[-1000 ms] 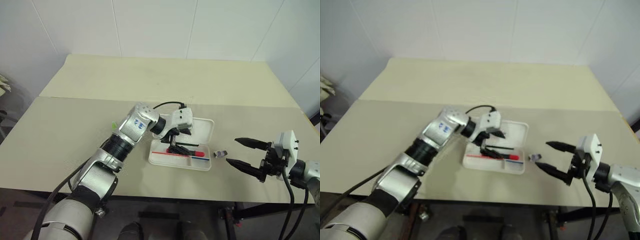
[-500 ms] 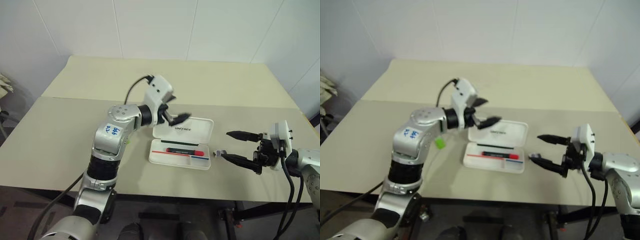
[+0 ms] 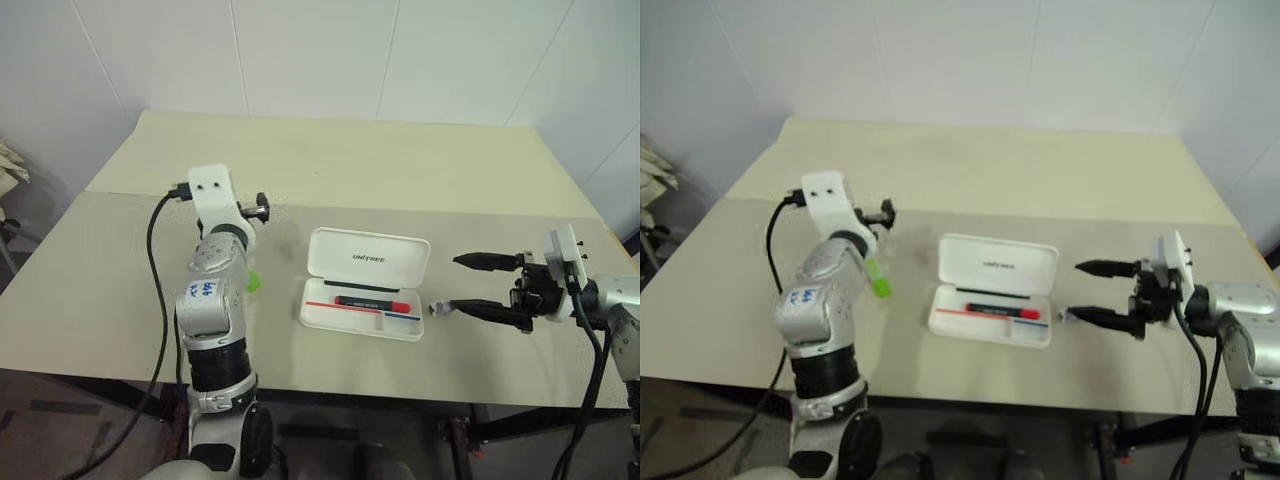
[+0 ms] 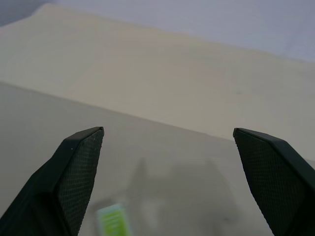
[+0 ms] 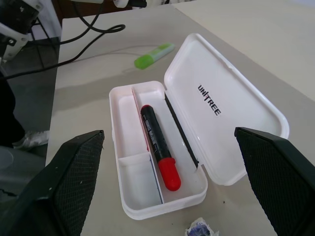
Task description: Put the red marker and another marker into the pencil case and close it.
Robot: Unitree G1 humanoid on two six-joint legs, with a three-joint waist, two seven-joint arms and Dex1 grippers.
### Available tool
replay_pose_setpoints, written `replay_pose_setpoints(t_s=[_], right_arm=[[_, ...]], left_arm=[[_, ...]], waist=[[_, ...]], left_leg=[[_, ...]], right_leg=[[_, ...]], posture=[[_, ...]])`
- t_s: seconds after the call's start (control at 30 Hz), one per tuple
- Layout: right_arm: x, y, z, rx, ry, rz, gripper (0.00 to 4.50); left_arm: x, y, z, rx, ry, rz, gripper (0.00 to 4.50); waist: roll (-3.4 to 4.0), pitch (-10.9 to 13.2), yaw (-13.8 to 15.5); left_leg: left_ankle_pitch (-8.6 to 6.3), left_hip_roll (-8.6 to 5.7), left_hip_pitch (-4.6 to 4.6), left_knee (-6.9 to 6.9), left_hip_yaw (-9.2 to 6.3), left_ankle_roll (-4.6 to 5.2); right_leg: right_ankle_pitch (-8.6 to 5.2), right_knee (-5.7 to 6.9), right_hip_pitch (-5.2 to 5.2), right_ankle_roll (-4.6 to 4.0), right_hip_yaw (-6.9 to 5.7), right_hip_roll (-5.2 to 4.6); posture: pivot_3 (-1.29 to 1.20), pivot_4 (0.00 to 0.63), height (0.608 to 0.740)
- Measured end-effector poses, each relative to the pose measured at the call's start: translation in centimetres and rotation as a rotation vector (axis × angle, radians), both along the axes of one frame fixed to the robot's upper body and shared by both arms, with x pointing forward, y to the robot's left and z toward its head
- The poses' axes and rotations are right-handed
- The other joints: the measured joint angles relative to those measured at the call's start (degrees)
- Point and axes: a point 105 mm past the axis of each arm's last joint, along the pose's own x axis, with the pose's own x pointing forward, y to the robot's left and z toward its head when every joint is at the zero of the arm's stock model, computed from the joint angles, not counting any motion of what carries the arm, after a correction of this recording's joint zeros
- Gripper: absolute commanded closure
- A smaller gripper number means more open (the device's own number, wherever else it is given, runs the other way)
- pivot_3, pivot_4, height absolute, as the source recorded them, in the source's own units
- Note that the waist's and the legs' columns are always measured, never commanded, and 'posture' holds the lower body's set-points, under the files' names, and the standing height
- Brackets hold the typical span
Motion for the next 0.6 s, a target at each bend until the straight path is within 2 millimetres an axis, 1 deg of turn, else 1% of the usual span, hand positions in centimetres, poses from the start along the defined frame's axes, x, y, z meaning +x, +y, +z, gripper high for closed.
replay_pose_setpoints(t_s=[0.13, 0.2, 0.3, 0.37, 0.47, 0.6], right_arm=[[0.4, -0.1, 0.4, -0.008, -0.021, 0.001, 0.00], [0.4, -0.1, 0.4, -0.010, -0.022, 0.002, 0.00], [0.4, 0.0, 0.3, -0.010, -0.021, 0.003, 0.00], [0.3, -0.1, 0.3, -0.010, -0.018, 0.002, 0.00], [0.2, -0.1, 0.0, -0.010, -0.008, -0.001, 0.00], [0.1, -0.3, -0.4, -0.011, 0.004, -0.003, 0.00]], left_arm=[[0.4, 0.8, -2.0, -0.013, 0.087, 0.089, 0.02], [0.5, 1.0, -2.7, -0.019, 0.116, 0.114, 0.02], [0.6, 1.0, -3.2, -0.044, 0.136, 0.137, 0.02], [0.6, 1.3, -4.3, -0.072, 0.183, 0.159, 0.02], [0.7, 1.3, -5.4, -0.111, 0.225, 0.171, 0.02], [0.6, 1.1, -5.9, -0.144, 0.253, 0.170, 0.02]], waist=[[0.00, 0.0, 0.0], [-0.01, 0.0, 0.0], [-0.01, 0.0, 0.0], [-0.02, 0.0, 0.0], [-0.02, 0.0, 0.0], [-0.03, 0.0, 0.0]], left_leg=[[0.00, 0.00, 0.00, 0.02, 0.01, -0.02], [0.00, 0.00, 0.00, 0.01, 0.00, -0.04], [0.01, 0.00, -0.01, -0.03, 0.01, -0.07], [0.01, 0.00, -0.01, -0.03, 0.01, -0.09], [0.00, 0.00, -0.01, -0.03, 0.02, -0.09], [0.03, 0.00, -0.01, -0.03, 0.03, -0.15]], right_leg=[[0.00, 0.00, 0.00, 0.00, 0.00, 0.00], [0.00, -0.01, 0.00, 0.00, -0.01, 0.00], [0.00, -0.05, -0.01, 0.00, -0.01, 0.00], [0.00, -0.05, -0.01, 0.00, -0.02, 0.00], [0.00, -0.06, -0.01, 0.00, -0.02, -0.01], [0.00, -0.06, 0.00, 0.00, -0.02, 0.00]], posture=[[0.00, 0.150, 0.740], [0.00, 0.150, 0.740], [0.00, 0.150, 0.740], [0.00, 0.150, 0.740], [0.00, 0.150, 0.740], [0.00, 0.150, 0.740]])
